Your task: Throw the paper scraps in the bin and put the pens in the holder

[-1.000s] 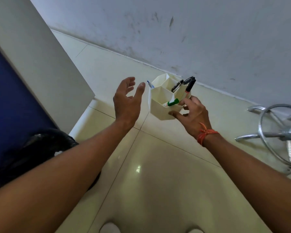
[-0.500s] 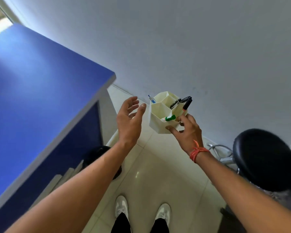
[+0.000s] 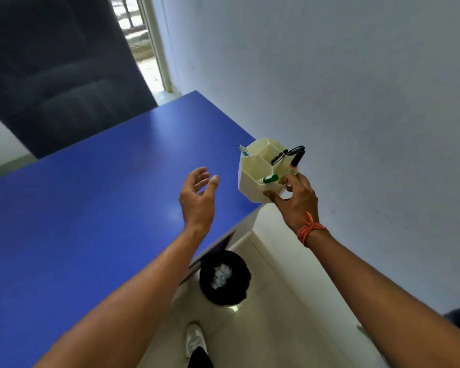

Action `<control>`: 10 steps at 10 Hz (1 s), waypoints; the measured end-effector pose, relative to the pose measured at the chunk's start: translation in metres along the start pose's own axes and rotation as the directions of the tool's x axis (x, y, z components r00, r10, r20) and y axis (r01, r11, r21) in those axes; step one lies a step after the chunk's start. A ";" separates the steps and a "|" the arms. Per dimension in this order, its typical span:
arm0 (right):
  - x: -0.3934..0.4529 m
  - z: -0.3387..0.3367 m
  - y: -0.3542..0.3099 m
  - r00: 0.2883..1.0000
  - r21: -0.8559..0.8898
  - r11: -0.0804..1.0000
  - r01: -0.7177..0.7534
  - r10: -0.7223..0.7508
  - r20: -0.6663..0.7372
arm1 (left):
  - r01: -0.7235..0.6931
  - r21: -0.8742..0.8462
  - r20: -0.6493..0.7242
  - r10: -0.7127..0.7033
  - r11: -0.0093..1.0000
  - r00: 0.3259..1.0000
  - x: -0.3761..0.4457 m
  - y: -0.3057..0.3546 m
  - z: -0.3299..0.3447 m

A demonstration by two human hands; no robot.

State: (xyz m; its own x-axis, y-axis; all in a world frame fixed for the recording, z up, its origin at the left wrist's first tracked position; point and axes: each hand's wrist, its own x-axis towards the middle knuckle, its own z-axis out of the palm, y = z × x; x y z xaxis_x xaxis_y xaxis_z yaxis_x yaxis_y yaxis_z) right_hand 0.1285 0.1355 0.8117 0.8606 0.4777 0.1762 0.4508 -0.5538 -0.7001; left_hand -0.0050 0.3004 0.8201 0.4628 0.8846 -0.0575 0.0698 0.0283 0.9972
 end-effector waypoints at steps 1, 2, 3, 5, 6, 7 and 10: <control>0.016 0.067 -0.045 0.998 0.024 1.000 -0.004 0.002 0.069 | 0.047 0.029 -0.028 -0.046 0.998 0.999 0.046 -0.013 -0.049; 0.028 0.119 -0.077 0.994 0.009 1.000 -0.002 0.000 0.112 | 0.061 0.067 -0.020 -0.060 0.996 0.998 0.084 -0.023 -0.081; 0.040 0.159 -0.098 0.992 0.000 1.000 0.001 -0.001 0.129 | 0.083 0.079 -0.025 -0.081 0.993 0.996 0.114 -0.036 -0.104; 0.058 0.200 -0.120 0.992 -0.022 1.000 0.002 0.001 0.127 | 0.124 0.089 -0.028 -0.122 0.988 0.992 0.140 -0.052 -0.123; 0.060 0.209 -0.124 0.991 -0.038 0.999 0.006 -0.001 0.133 | 0.128 0.093 -0.014 -0.128 0.987 0.992 0.145 -0.054 -0.127; 0.056 0.215 -0.120 0.989 -0.049 0.999 0.001 0.006 0.148 | 0.114 0.087 0.016 -0.115 0.990 0.993 0.147 -0.054 -0.129; 0.048 0.188 -0.123 0.973 0.032 0.994 -0.107 0.099 0.207 | 0.030 0.080 0.005 -0.030 0.996 1.000 0.142 -0.026 -0.129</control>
